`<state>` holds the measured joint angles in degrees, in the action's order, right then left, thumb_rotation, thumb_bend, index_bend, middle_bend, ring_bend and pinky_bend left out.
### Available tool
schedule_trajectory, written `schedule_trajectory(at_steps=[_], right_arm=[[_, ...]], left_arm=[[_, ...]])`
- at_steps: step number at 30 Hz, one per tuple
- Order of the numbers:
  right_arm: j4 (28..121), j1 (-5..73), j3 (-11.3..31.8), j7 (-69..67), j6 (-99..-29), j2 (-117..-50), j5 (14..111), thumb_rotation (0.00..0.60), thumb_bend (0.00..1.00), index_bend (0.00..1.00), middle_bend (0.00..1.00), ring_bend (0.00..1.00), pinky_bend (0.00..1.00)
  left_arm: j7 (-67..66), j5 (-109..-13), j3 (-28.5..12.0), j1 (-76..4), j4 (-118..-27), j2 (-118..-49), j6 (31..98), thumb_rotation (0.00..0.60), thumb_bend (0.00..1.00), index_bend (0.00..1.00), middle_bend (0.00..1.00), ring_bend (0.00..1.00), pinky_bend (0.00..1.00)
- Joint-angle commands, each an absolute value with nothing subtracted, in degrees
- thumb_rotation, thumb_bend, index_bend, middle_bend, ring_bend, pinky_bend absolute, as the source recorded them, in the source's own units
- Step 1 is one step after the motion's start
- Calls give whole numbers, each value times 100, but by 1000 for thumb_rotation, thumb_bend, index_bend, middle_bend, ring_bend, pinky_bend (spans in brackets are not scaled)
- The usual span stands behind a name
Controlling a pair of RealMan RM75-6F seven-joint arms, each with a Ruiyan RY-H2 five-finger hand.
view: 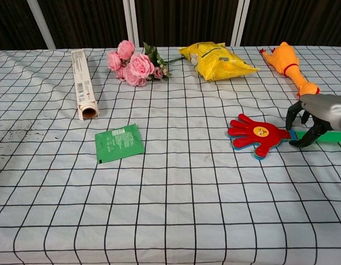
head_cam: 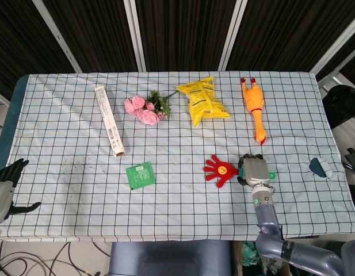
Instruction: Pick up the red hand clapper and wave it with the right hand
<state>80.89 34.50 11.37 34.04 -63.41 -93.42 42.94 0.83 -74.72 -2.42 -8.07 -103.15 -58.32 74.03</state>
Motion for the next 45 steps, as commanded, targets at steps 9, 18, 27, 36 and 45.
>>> schedule_trajectory(at_steps=[9,18,27,36,45], right_arm=[[8049,3444,1140,3336,-6316,-9366,4356,600,350,544,263,281,151],[8038,3412,1125,3320,-6310,-9378,4330,600,350,547,266,281,151],[8087,3416,1160,3315,-6335,-9353,4346,600,350,547,266,281,151],[8079,3398,1157,3285,-6327,-9358,4341,600,350,553,276,282,151],[8137,3332,1191,3084,-6409,-9310,4497,600,363,608,367,358,276]], left_arm=[[85,-7463,-247,-802,-10322,-5833,7412,600,0,0,0,0,0],[89,-7456,-250,-803,-10325,-5830,7412,600,0,0,0,0,0],[94,-7462,-246,-804,-10322,-5829,7406,600,0,0,0,0,0],[87,-7458,-245,-806,-10325,-5827,7401,600,0,0,0,0,0],[82,-7450,-246,-806,-10329,-5830,7401,600,0,0,0,0,0]])
